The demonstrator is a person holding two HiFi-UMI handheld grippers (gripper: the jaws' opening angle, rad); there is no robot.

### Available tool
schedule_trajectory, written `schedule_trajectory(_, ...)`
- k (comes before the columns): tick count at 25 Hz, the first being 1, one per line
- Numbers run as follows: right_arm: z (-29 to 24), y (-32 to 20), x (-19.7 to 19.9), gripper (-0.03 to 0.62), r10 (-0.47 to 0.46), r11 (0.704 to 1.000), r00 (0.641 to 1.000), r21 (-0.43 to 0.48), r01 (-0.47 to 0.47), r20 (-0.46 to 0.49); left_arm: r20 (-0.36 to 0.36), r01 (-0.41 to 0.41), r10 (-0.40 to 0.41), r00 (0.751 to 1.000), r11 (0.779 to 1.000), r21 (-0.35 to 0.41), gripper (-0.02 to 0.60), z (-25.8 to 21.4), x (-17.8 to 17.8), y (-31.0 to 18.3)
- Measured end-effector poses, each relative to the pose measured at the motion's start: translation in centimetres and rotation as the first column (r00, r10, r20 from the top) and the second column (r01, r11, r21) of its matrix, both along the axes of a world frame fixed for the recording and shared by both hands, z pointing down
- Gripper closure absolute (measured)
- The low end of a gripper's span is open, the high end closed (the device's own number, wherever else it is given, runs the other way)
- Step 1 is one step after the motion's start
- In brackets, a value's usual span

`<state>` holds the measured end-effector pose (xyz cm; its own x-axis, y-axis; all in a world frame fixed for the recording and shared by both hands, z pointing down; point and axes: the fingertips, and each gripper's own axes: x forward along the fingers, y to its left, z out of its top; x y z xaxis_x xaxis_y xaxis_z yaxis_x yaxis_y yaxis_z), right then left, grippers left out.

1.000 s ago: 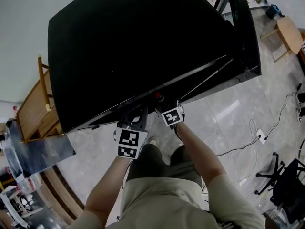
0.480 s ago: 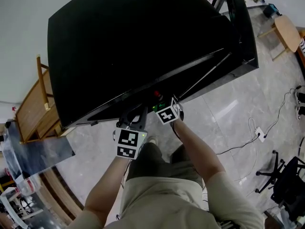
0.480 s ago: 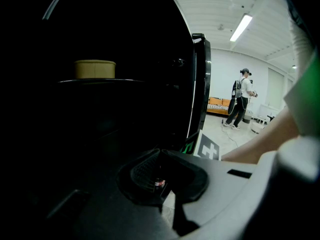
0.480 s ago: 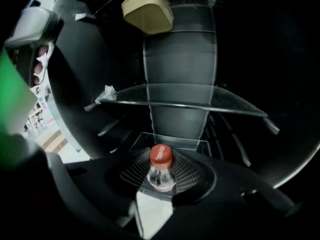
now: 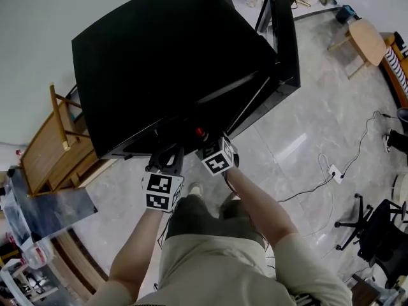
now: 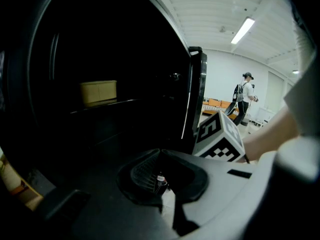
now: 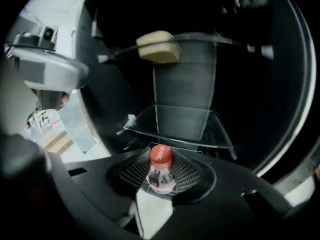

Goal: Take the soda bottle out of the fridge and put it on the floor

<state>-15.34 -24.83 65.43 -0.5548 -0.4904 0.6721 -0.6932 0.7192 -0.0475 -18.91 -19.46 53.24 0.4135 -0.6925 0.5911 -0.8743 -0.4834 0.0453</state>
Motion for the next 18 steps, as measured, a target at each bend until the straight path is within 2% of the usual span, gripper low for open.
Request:
schedule_trajectory(8, -8.5, 3.4, 2.3, 0.482, -0.008, 1.0, 0.999, 0.011, 0.008, -0.031, -0.024, 0.024, -0.023, 0.999, 1.0, 0.018, 0.574, -6.7, 0.4, 0.3)
schedule_trajectory(18, -19.5, 6.9, 5.9, 0.482, 0.011, 0.999, 1.0, 0.045, -0.01, -0.014, -0.007, -0.033, 0.033, 0.999, 0.999, 0.044, 0.575, -13.7, 2.6, 2.7)
